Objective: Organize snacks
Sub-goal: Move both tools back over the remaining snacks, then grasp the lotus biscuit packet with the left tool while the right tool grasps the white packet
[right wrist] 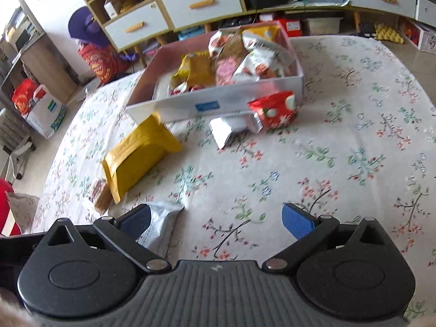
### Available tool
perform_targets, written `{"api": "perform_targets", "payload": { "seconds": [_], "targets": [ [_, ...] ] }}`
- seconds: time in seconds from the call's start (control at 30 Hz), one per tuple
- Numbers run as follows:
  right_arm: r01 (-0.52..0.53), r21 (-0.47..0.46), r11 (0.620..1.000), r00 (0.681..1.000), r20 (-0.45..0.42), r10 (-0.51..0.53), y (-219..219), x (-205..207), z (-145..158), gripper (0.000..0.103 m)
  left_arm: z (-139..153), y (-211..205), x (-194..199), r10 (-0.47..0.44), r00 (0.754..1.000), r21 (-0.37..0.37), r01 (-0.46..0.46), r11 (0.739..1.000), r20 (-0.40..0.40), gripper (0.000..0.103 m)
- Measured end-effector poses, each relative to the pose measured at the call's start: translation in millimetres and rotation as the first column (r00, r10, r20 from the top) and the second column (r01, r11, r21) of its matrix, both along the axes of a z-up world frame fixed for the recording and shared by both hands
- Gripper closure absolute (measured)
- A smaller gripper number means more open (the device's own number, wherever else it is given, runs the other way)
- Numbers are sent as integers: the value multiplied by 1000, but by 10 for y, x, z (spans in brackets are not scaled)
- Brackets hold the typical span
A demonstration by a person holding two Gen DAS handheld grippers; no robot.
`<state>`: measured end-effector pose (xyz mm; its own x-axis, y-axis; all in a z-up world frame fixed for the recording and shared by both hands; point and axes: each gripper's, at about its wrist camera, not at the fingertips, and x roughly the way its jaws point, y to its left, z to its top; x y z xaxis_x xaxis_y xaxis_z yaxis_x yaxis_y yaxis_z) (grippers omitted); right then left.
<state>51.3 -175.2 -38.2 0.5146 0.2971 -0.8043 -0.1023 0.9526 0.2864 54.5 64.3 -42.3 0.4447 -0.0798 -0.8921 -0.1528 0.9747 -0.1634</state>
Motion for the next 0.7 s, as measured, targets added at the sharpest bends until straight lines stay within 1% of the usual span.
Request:
{"api": "perform_targets", "payload": {
  "seconds": [0.03, 0.1, 0.13, 0.27, 0.3, 0.4, 0.5, 0.7],
  "targets": [
    [-5, -7, 1000, 1000, -4, 5, 22, -6, -13, 1, -20, -3, 1, 11, 1000, 6, -11, 1000, -3, 34],
    [-12, -17, 1000, 1000, -13, 11, 59, -20, -33, 1, -49, -7, -3, 24, 1000, 11, -24, 1000, 4, 36],
    [-16, -21, 1000, 1000, -17, 15, 81, -29, -43, 1, -51, -17, -10, 22, 1000, 17, -22, 1000, 11, 40],
    [-36, -35, 999, 999, -18, 36, 163, -51, -58, 1, -44, -45, -21, -12, 999, 27, 11, 1000, 30, 47],
    [-42, -40, 998, 999, -18, 41, 192, -45, -63, 1, -39, -40, -27, -29, 999, 24, 28, 999, 33, 52],
    [-68, -52, 996, 998, -13, 68, 268, -78, -79, 1, -35, 4, -48, -72, 997, 14, 72, 997, 35, 53],
    [-103, -54, 993, 995, -2, 103, 344, -97, -84, 1, -34, 39, -75, -140, 989, 22, 139, 990, 44, 53],
    [-193, -72, 979, 980, 30, 195, 520, -177, -105, 1, -32, 141, -143, -263, 962, 43, 260, 965, 73, 53]
  ]
}}
